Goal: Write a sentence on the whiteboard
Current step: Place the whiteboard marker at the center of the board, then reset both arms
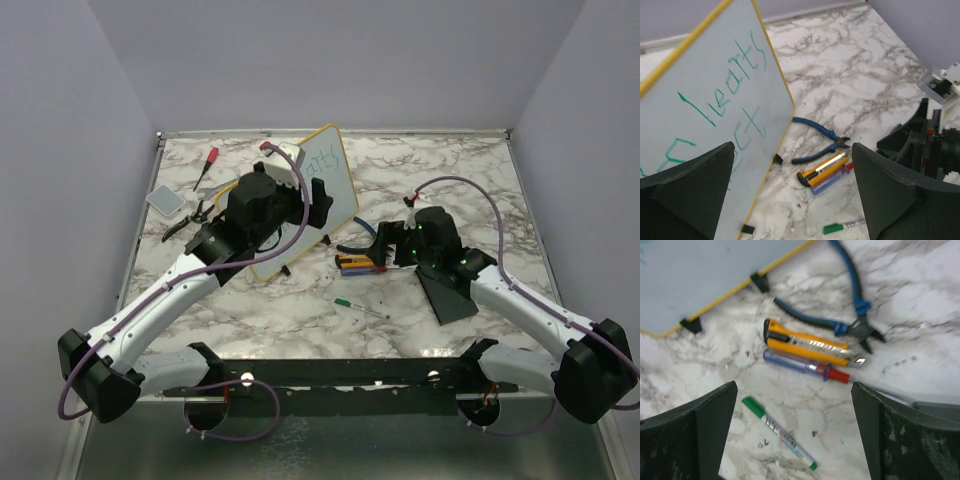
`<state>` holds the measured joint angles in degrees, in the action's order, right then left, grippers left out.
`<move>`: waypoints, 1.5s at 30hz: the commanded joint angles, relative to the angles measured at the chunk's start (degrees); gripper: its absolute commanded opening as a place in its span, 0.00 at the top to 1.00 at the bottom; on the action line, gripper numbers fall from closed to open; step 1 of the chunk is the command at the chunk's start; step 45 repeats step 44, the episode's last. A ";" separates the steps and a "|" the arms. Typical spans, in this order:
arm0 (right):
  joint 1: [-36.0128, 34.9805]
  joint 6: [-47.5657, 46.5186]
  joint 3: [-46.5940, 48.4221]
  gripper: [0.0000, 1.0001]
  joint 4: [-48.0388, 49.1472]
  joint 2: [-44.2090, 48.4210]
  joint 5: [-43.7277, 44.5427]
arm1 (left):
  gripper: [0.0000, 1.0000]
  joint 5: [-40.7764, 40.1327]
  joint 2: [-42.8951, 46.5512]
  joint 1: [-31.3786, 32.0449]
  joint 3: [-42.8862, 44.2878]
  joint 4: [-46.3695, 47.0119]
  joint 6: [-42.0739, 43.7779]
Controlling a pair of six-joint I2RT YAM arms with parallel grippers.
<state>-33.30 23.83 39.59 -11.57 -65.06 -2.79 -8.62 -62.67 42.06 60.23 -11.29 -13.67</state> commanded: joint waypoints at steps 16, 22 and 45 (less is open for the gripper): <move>17.66 -11.72 4.25 0.00 7.89 17.02 15.52 | 0.01 -13.58 0.05 -33.61 13.07 -10.52 1.89; 17.65 -14.65 -1.31 0.00 13.62 25.30 19.88 | 0.01 -29.87 10.13 -33.66 -2.25 -7.12 0.90; 17.65 -15.02 -2.51 0.00 13.55 29.03 21.75 | 0.01 -30.27 27.01 -33.71 -16.22 -6.64 0.26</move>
